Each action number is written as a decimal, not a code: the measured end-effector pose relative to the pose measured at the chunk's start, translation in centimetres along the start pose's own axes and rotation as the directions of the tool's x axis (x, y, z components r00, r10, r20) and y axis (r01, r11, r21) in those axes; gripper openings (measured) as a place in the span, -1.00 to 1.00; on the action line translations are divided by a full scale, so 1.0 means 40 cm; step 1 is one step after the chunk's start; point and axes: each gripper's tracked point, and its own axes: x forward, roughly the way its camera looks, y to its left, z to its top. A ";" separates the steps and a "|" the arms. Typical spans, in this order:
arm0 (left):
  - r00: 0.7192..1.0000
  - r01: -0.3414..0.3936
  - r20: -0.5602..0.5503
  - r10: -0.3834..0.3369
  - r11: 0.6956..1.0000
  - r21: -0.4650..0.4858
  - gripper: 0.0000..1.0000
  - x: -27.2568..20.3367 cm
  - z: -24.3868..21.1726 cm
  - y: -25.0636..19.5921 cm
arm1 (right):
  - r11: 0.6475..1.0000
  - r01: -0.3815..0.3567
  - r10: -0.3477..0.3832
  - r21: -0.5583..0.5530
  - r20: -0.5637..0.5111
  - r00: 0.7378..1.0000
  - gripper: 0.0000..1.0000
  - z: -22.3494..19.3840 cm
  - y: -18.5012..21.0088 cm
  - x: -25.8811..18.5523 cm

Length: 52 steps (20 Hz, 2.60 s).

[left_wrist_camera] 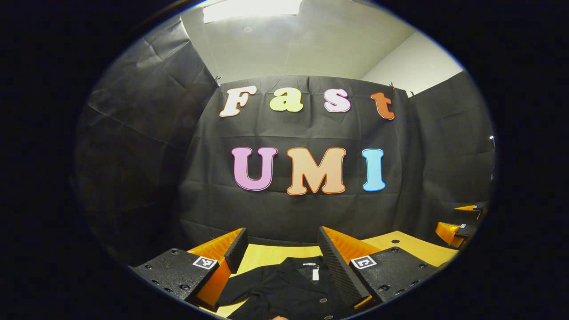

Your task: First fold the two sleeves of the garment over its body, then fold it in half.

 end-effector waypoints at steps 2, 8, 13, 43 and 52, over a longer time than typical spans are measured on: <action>1.000 -0.005 -0.006 0.005 1.000 0.007 0.84 0.005 -0.004 -0.007 | 0.999 0.002 -0.004 -0.036 -0.055 0.998 0.95 -0.062 -0.038 0.014; 1.000 -0.022 -0.022 0.023 1.000 0.021 0.86 0.006 -0.019 -0.021 | 0.995 -0.018 -0.006 -0.095 -0.245 0.970 0.96 -0.254 -0.146 0.022; 0.998 -0.038 -0.042 0.039 0.999 0.026 0.84 0.005 -0.034 -0.038 | 0.987 -0.108 0.050 -0.115 -0.425 0.904 0.96 -0.424 -0.172 0.009; 0.993 -0.101 -0.052 0.103 0.994 0.051 0.86 0.016 -0.047 -0.050 | 0.982 0.048 0.102 0.184 -0.720 0.686 -0.94 -0.697 -0.182 -0.031; 0.987 -0.143 -0.063 0.146 0.988 0.050 0.84 -0.024 -0.060 0.135 | 0.973 0.002 0.122 0.229 -0.526 0.841 -0.94 -0.399 -0.015 0.165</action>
